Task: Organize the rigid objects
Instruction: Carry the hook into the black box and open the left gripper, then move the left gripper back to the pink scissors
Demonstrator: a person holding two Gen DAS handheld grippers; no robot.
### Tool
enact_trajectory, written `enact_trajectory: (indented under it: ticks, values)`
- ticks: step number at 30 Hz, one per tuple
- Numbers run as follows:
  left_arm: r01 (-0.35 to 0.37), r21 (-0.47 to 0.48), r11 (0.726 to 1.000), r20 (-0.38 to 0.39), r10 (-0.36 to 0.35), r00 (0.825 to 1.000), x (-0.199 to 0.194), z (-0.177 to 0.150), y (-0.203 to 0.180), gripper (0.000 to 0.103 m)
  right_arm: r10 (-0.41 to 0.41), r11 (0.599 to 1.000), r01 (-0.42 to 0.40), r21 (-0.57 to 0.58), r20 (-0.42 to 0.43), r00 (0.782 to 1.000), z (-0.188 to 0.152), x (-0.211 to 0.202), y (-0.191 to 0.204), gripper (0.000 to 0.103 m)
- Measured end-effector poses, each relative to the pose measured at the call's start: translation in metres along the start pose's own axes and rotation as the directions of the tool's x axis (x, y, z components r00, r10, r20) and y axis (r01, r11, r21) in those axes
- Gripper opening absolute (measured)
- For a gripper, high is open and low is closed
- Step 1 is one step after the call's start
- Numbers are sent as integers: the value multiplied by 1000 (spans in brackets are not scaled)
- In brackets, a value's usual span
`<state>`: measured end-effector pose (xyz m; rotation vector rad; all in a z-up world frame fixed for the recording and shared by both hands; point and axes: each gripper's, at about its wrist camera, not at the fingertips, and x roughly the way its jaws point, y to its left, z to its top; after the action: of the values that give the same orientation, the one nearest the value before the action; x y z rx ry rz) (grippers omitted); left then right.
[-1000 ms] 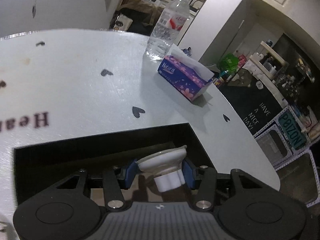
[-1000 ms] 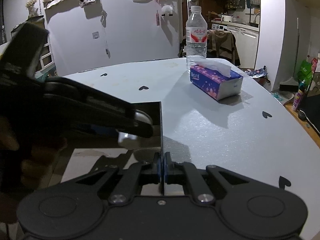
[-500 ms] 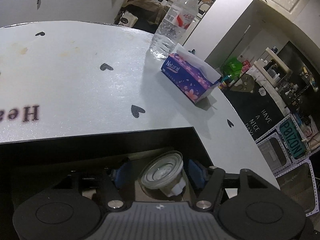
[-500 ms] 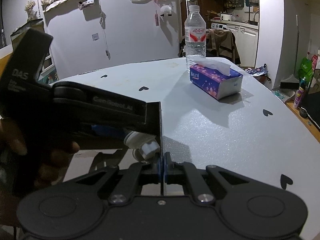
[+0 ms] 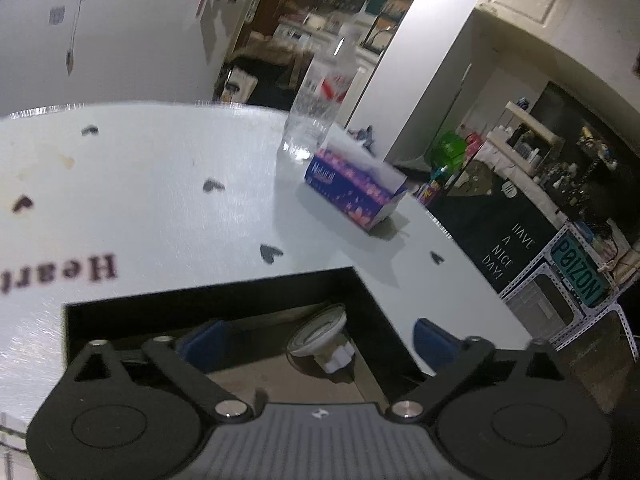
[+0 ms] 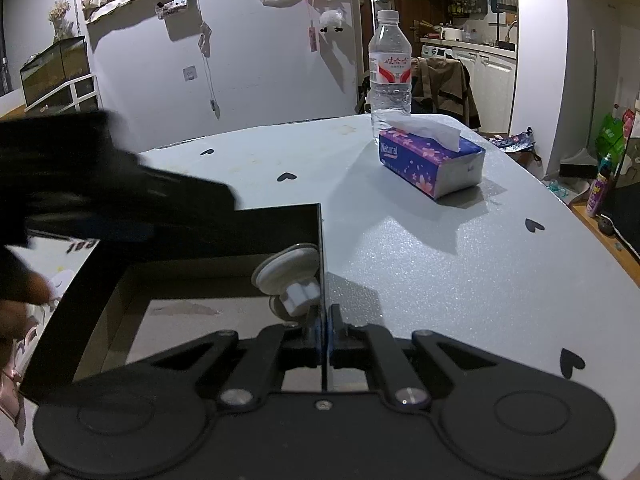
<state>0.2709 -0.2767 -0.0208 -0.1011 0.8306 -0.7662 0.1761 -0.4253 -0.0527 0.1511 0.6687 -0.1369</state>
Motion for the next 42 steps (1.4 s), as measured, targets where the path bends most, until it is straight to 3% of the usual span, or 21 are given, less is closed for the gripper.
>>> enact_trajectory:
  ticks: [7, 11, 20, 27, 30, 33, 40, 42]
  values:
    - [-32, 66, 997, 112, 24, 993, -59, -9, -3, 103, 3, 1000, -3, 0, 2, 1000, -1, -1, 0, 4]
    - [-90, 88, 992, 162, 75, 984, -92, -17, 4, 103, 5, 1000, -5, 3, 2, 1000, -1, -1, 0, 3]
    - [-261, 17, 965, 237, 249, 939, -152, -45, 51, 103, 3, 1000, -3, 0, -6, 1000, 2, 0, 0, 3]
    - [-390, -40, 920, 227, 388, 893, -182, -83, 89, 103, 5, 1000, -5, 4, -6, 1000, 2, 1, -1, 3]
    - [-413, -73, 908, 210, 419, 884, -189, -99, 102, 103, 6, 1000, -6, 4, -6, 1000, 2, 1, -1, 3]
    - [-414, -114, 903, 176, 429, 886, -193, -114, 109, 103, 5, 1000, -5, 3, -6, 1000, 2, 1, -1, 3]
    - [-347, -186, 919, 72, 365, 928, -182, -139, 111, 102, -2, 1000, 2, 4, -13, 1000, 0, 3, 0, 3]
    - [-338, -198, 920, 44, 353, 935, -175, -143, 109, 96, -3, 1000, 3, 5, -13, 1000, 0, 4, 0, 3]
